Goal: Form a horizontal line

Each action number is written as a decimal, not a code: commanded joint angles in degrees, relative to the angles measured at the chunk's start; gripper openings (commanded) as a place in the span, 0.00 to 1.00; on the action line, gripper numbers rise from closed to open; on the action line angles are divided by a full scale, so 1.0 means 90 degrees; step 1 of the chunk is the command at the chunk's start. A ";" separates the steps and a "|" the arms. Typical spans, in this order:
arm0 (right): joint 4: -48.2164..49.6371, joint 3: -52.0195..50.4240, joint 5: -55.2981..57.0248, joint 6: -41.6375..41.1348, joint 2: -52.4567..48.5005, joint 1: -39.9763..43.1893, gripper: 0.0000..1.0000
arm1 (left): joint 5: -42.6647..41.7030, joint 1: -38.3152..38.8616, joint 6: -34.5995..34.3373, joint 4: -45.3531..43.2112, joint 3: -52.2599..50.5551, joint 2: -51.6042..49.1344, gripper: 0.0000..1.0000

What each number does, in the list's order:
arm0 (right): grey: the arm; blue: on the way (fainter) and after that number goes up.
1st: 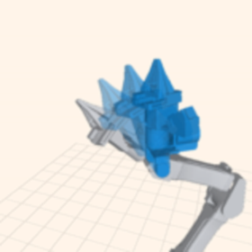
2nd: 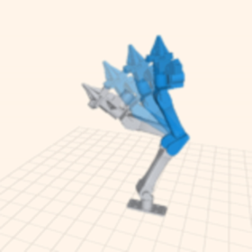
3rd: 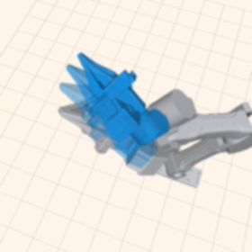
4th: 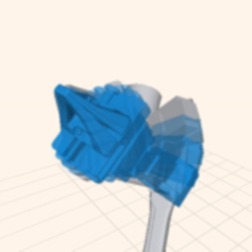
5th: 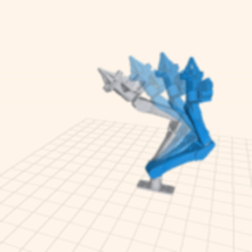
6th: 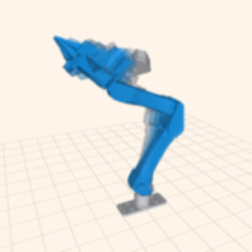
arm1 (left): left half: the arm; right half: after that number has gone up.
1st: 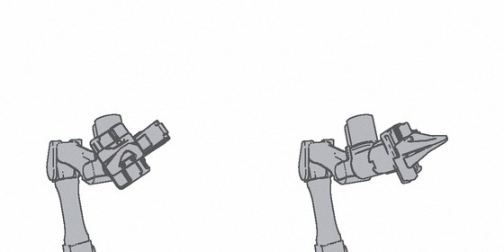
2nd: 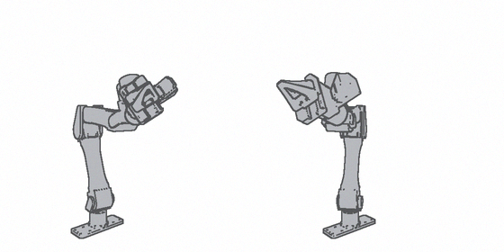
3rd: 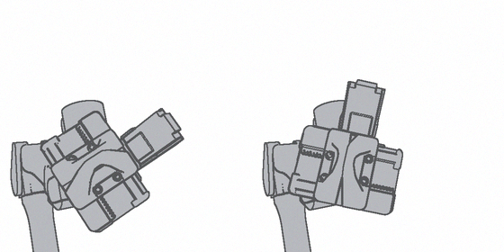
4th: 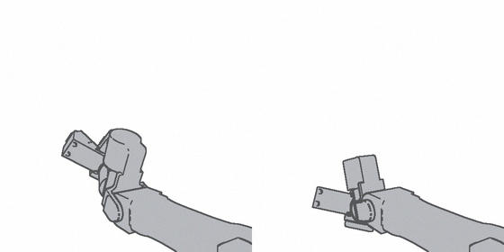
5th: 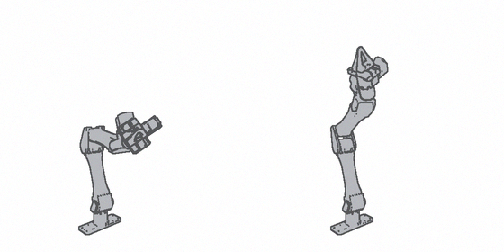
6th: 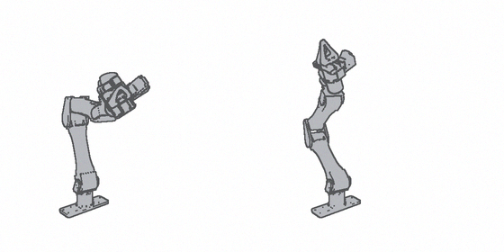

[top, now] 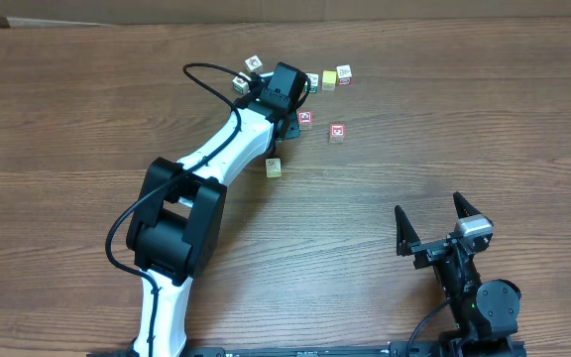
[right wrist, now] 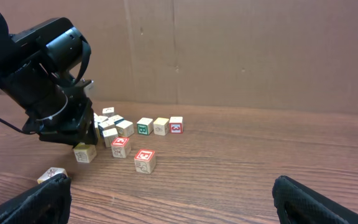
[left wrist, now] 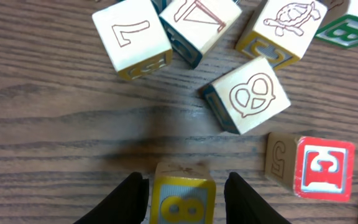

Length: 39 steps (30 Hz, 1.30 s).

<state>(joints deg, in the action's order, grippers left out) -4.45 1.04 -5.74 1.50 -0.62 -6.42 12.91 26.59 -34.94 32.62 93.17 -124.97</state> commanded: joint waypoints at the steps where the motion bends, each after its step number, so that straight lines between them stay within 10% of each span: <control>1: 0.0024 -0.0066 -0.0017 0.0029 0.0051 0.0019 1.00 | 0.0117 0.0007 0.0075 0.0066 0.0180 -0.0090 0.40; 39: 0.0024 -0.0066 -0.0017 0.0029 0.0051 0.0019 1.00 | -0.0051 0.0029 0.0459 0.0177 0.0175 -0.0296 0.34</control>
<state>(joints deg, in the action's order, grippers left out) -4.45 1.04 -5.76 1.50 -0.62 -6.42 12.62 26.59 -31.55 34.61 93.51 -126.89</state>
